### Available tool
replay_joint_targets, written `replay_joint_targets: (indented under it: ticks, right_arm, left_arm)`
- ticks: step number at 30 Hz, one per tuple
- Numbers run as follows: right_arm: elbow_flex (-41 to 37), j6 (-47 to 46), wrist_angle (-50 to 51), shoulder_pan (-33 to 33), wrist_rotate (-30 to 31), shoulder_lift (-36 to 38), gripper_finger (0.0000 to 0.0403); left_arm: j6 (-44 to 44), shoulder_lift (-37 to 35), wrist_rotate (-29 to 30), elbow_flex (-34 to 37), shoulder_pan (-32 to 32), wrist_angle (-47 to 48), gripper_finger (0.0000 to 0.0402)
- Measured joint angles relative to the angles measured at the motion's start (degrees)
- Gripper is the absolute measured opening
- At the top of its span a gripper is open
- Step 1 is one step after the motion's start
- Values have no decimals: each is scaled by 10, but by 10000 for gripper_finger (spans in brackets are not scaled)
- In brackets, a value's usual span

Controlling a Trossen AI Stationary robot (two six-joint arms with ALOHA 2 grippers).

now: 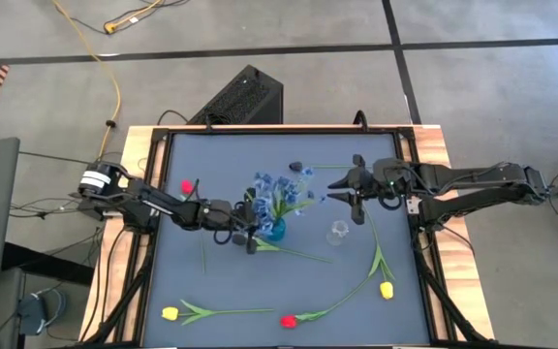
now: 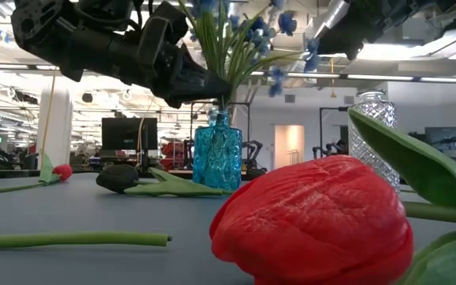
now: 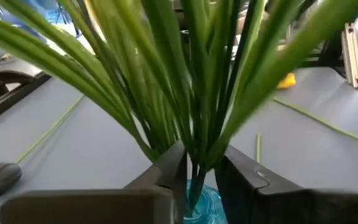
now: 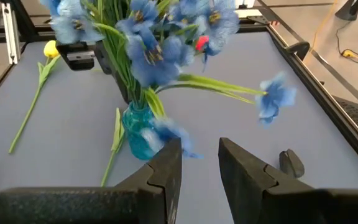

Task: Sort flowers into vase by color
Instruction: Put the blue flowers into the blue flower vase, then put the bottom black flower into the blue flower vase

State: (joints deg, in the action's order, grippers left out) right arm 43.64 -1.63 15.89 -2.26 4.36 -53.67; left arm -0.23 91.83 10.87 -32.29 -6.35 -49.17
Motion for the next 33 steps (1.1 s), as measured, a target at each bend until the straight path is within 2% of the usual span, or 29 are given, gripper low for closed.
replay_joint_targets:
  ticks: [3, 8, 14, 18, 20, 25, 27, 30, 33]
  right_arm:
    - [0, 0, 11, 0, 0, 0, 132]
    - [0, -8, 21, 0, -1, 0, 132]
    - [0, -13, 21, 0, -1, 0, 132]
    - [0, -14, 21, -1, -1, 0, 132]
    - [0, -14, 21, -1, -1, 0, 132]
    - [0, -46, 23, 1, -3, 0, 132]
    - [0, -64, 25, 9, -25, 0, 132]
    - [0, -85, 19, 33, -55, 0, 132]
    - [1, -107, -6, 72, -51, -6, 132]
  left_arm:
    - [4, -15, 0, 0, 0, 29, 91]
    - [-5, -72, -2, 0, 2, 127, 125]
    - [-34, -146, -66, 0, 2, 236, 160]
    - [-37, -186, -112, 0, 3, 313, 169]
    - [-35, -211, -120, -3, 4, 380, 169]
    - [-40, -260, -84, -51, 12, 612, 169]
    - [-41, -270, -63, -66, 12, 686, 169]
    - [-32, -283, -44, -81, 12, 759, 169]
    - [-17, -300, -40, -87, 12, 809, 169]
